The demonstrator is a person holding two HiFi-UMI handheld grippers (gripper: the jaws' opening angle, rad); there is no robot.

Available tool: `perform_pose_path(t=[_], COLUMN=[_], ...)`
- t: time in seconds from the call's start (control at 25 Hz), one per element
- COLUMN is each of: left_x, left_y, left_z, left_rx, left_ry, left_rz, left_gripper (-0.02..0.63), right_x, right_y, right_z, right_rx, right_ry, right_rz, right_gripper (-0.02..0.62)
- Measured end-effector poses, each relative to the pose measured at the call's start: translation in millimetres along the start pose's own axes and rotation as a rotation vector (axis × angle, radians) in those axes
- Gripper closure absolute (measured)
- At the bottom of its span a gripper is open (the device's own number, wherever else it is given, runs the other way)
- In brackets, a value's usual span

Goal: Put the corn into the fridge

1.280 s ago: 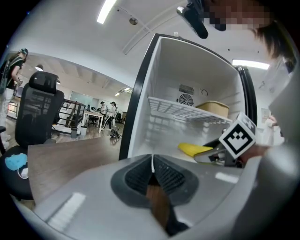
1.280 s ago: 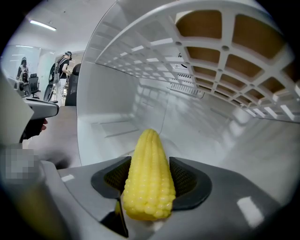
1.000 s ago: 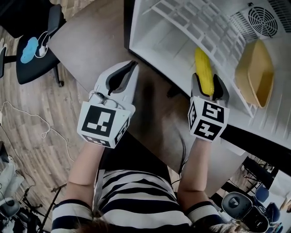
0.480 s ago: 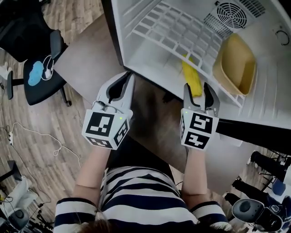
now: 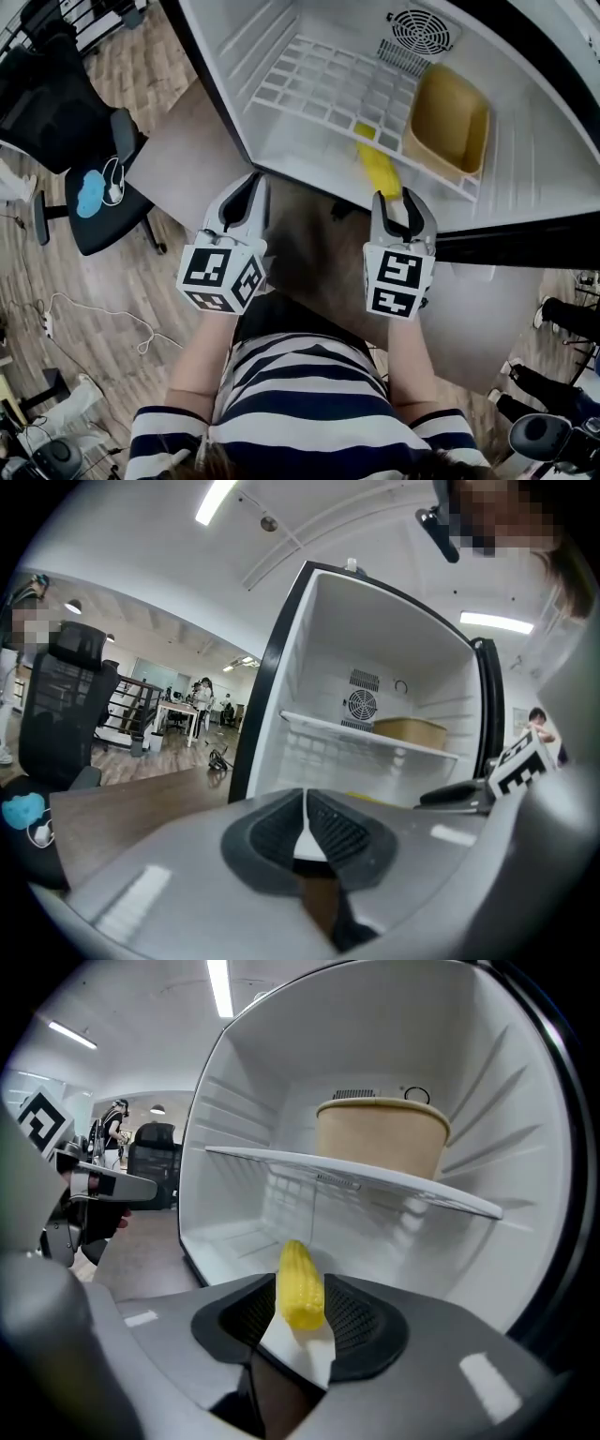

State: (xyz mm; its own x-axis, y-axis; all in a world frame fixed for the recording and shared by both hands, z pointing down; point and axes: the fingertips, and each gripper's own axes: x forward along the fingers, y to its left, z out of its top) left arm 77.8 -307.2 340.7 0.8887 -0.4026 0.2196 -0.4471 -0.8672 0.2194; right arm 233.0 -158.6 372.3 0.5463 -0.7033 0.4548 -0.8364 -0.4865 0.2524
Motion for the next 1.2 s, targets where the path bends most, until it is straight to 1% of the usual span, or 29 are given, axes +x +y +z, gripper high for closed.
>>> perform_pose_path(t=[0.2,0.36,0.44,0.56,0.76,0.92,1.2], left_x=[-6.0,-10.8,-13.7,-16.1,-20.4,-23.3,-32.9], left_y=[2.9,-1.1,-4.0,-7.3,-15.7,-23.8,-32.0], left_z=[5.5,3.6,1.0,-0.9,-4.1,-4.4,-4.6], left_rx=[0.005,0.011,0.020,0.020,0.013,0.025,0.046], left_ry=[0.003,0.024,0.035,0.043,0.048,0.048,0.052], left_rz=[0.000,-0.010,-0.013,-0.017,-0.019,-0.017,-0.002], left_gripper=[0.606,0.606,0.606,0.606,0.606,0.606,0.606], right_x=[-13.3,-26.4,-32.3,-40.6,-49.0,-56.3,-70.7], right_y=[-4.2,-6.5,-9.6,-14.7,-13.4,-11.6,-5.0], right_z=[-4.4,-7.0,-9.5,-10.6,-14.0,-15.2,-14.7], right_rx=[0.054,0.069,0.079,0.095,0.104,0.093,0.118], right_ry=[-0.007,-0.017,-0.022,-0.035,-0.029,-0.032,-0.044], right_rz=[-0.005,-0.006,-0.015,-0.030,-0.006,0.014,0.067], right_gripper=[0.454,0.507,0.551,0.596,0.598,0.598,0.598])
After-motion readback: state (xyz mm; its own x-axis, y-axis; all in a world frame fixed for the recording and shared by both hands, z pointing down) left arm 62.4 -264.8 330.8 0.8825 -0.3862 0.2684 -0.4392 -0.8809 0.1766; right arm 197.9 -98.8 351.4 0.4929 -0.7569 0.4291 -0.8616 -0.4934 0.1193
